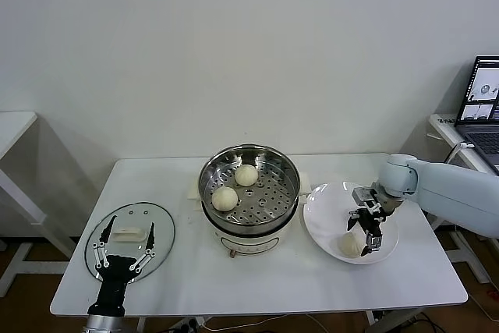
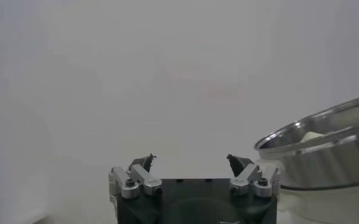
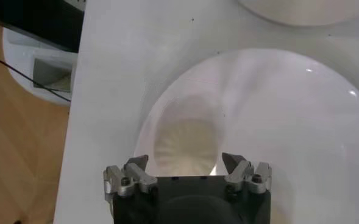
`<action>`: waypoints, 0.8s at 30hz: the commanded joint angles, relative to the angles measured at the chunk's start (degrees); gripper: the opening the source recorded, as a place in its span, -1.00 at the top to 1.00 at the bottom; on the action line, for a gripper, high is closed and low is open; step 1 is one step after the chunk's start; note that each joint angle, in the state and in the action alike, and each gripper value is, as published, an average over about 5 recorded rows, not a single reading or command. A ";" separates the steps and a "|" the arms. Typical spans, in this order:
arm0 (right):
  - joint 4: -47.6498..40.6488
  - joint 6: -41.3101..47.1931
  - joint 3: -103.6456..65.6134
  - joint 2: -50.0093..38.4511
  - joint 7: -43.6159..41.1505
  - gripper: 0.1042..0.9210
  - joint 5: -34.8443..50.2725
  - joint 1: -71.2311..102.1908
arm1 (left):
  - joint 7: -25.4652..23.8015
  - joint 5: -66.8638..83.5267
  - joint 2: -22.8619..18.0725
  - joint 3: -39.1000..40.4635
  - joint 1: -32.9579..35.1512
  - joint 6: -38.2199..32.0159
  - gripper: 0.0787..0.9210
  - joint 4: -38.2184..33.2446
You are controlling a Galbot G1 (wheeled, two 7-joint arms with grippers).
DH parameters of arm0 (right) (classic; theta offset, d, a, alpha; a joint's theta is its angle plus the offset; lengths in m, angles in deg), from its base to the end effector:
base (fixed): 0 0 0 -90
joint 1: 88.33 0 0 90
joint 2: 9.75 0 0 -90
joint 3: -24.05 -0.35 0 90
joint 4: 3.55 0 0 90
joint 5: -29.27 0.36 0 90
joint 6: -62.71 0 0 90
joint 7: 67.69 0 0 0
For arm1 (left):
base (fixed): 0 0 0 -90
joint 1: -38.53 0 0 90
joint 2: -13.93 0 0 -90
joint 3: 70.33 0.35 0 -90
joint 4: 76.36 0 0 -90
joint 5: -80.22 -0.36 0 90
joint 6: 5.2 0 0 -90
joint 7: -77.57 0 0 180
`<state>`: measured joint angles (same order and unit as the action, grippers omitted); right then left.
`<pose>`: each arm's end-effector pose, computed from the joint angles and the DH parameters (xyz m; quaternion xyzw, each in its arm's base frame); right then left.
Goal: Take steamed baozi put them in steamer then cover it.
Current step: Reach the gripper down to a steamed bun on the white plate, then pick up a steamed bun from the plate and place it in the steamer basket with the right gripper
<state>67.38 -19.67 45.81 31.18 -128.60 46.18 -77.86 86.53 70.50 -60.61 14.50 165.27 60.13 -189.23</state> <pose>0.5131 -0.1463 -0.2231 0.5847 -0.4755 0.4873 0.4410 0.1484 0.0848 -0.3535 0.0080 0.9730 0.2001 0.1146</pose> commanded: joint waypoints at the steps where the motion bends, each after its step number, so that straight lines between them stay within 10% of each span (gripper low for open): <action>1: -1.82 0.03 -0.94 1.50 1.02 -0.76 -0.68 2.38 | -0.02 -0.05 0.01 -0.08 0.11 0.07 -0.77 -0.20; 24: 5.13 -8.28 -2.16 1.47 -6.78 -0.34 -1.96 -17.52 | 0.05 -0.21 0.39 0.38 0.64 0.23 -0.77 -1.43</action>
<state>69.08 -21.90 44.30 31.90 -130.30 45.11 -81.26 86.58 70.31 -60.37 14.66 166.00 60.29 -190.47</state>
